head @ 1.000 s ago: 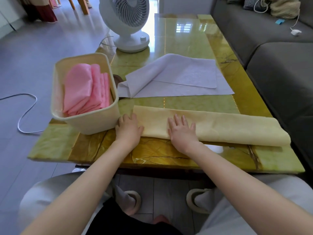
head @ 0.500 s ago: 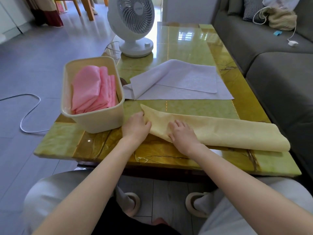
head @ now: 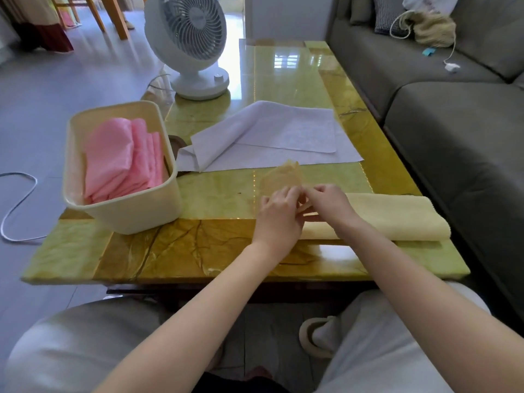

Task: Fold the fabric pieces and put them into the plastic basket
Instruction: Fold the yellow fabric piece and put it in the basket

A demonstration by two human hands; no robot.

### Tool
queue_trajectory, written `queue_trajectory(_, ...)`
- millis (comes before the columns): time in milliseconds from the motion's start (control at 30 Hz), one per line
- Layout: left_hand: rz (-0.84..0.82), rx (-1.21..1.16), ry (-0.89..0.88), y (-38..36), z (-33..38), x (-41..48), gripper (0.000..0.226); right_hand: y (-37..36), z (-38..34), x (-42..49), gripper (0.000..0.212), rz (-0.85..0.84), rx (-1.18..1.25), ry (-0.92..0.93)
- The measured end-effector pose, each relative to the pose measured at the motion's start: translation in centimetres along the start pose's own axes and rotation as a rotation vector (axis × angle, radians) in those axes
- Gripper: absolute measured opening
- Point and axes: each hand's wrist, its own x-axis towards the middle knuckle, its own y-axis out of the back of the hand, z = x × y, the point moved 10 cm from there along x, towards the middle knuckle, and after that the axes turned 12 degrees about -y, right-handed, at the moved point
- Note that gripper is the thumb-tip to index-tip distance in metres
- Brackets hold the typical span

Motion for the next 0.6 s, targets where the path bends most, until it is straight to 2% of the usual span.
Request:
queue_trajectory(100, -0.118, 0.148, 0.009, -2.2, -0.3, -0.7, 0.041, 0.9, 2.2, 1.1, 0.022, 0.01, -0.051, -0.089)
queue_trajectory(233, -0.27, 0.292, 0.065, -3.6, -2.7, -1.8, 0.056, 1.7, 4.4, 2.1, 0.019, 0.088, -0.276, -0.15)
queue_trajectory(300, -0.312, 0.307, 0.031, -3.7, -3.0, -2.2, 0.055, 1.5, 5.0, 2.1, 0.016, 0.093, -0.377, -0.16)
queue_trajectory(433, -0.49, 0.203, -0.059, -4.6, -3.3, -3.1, 0.037, 0.7, 5.6, 2.4, 0.009, 0.09, -0.501, -0.154)
queue_trajectory(500, -0.519, 0.115, -0.014, -4.3, -3.9, -3.0, 0.033, 0.6, 5.8, 2.6, 0.016, 0.112, -0.518, -0.152)
queue_trajectory(600, -0.472, 0.012, 0.091, -3.7, -5.1, -2.2, 0.038, 0.8, 5.9, 2.5, 0.04, 0.133, -0.499, -0.155)
